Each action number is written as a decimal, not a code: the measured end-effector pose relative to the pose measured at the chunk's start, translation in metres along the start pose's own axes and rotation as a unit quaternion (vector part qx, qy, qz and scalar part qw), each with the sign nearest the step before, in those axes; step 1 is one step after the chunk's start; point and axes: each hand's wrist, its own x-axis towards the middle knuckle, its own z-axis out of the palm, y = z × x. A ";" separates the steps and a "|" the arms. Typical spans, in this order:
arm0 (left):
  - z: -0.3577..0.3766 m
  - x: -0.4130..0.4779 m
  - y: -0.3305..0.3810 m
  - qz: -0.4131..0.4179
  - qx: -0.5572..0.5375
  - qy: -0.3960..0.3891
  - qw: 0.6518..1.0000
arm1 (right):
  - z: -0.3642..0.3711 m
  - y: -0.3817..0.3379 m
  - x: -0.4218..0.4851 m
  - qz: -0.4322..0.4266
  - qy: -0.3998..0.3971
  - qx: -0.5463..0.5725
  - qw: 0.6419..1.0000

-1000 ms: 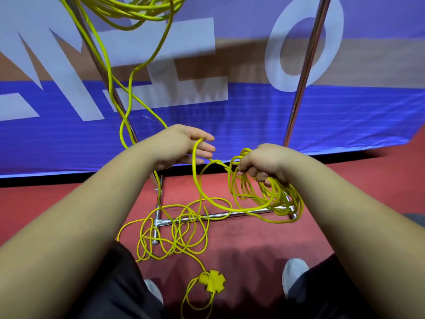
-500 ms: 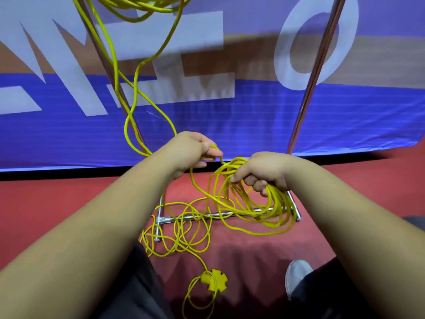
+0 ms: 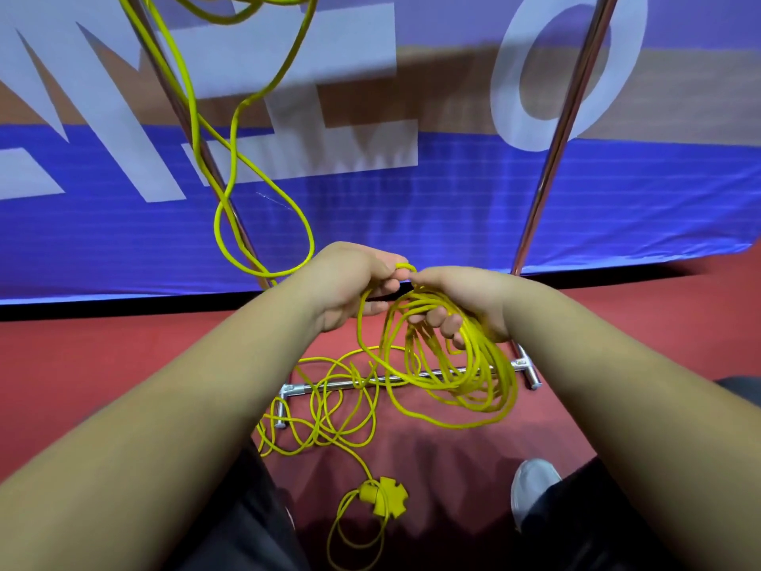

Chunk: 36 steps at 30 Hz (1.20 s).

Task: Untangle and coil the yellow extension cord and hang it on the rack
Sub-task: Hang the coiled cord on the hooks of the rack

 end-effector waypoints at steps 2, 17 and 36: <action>0.000 -0.002 0.000 0.017 0.010 -0.029 0.999 | -0.002 0.001 -0.001 0.000 -0.042 0.051 0.998; -0.038 0.017 0.000 0.068 0.217 0.034 0.973 | 0.014 0.001 -0.010 -0.148 0.078 -0.074 0.983; -0.019 0.042 -0.018 0.113 0.104 -0.193 0.969 | 0.005 0.005 -0.024 -0.141 0.068 -0.146 0.977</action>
